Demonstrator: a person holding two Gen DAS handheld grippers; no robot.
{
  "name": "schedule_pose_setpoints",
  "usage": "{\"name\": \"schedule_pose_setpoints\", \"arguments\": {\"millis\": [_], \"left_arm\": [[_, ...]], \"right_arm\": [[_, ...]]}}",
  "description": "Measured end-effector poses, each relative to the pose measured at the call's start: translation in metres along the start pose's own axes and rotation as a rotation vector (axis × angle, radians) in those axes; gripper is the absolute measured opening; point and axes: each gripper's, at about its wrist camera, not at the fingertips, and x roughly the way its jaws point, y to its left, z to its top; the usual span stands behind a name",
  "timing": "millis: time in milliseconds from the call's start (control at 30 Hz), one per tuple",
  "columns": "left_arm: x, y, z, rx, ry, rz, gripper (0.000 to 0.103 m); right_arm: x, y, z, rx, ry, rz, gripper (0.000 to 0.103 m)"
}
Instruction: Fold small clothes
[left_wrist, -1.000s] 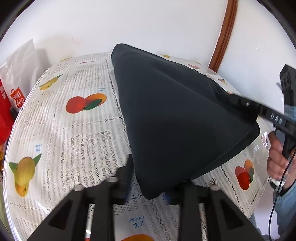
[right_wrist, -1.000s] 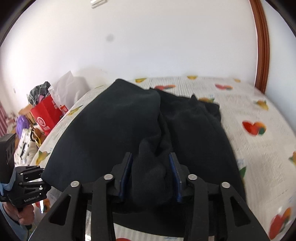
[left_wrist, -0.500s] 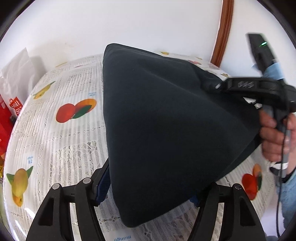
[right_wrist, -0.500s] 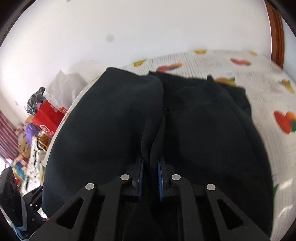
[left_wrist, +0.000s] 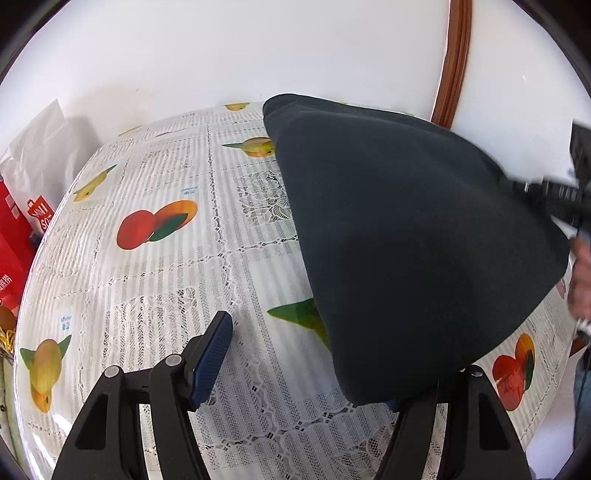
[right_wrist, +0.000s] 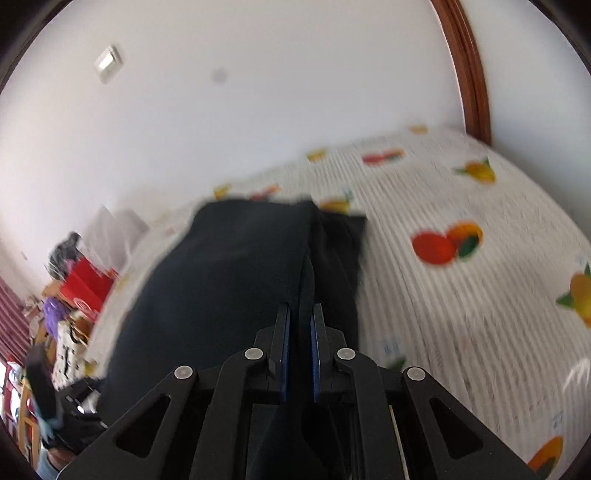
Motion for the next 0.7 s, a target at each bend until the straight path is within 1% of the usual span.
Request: {"name": "schedule_pose_setpoints", "arguments": {"millis": [67,100,200,300,400,467,533,567,667,700], "left_arm": [[0.000,0.003,0.000,-0.002,0.004,0.000,0.068],[0.002,0.005,0.002,-0.005,0.008,0.001,0.068],[0.001,0.006,0.000,-0.007,0.015,0.002,0.068],[-0.006,0.005,-0.001,-0.006,0.012,-0.007,0.066],[-0.016,0.001,-0.007,0.010,-0.001,-0.012,0.066],[-0.022,-0.001,-0.011,0.026,-0.017,-0.016,0.066],[-0.029,-0.003,-0.016,0.044,-0.036,-0.021,0.066],[-0.033,-0.003,-0.018,0.050,-0.044,-0.025,0.066],[-0.037,-0.005,-0.020,0.056,-0.050,-0.027,0.065],[-0.038,-0.007,-0.020,0.061,-0.051,-0.028,0.064]], "right_arm": [[0.007,-0.004,-0.011,0.009,0.018,-0.022,0.011],[0.004,-0.006,-0.014,0.009,0.018,-0.027,0.012],[-0.017,-0.008,-0.019,0.013,0.001,-0.060,0.013],[-0.038,-0.008,-0.028,-0.025,-0.002,-0.104,0.015],[-0.061,-0.012,-0.040,-0.055,0.013,-0.119,0.015],[-0.077,-0.016,-0.051,-0.074,0.026,-0.116,0.016],[-0.088,-0.018,-0.061,-0.090,0.039,-0.103,0.022],[-0.093,-0.018,-0.067,-0.103,0.049,-0.100,0.023],[-0.092,-0.015,-0.082,-0.137,0.077,-0.084,0.024],[-0.088,-0.013,-0.086,-0.137,0.089,-0.067,0.024]]}}
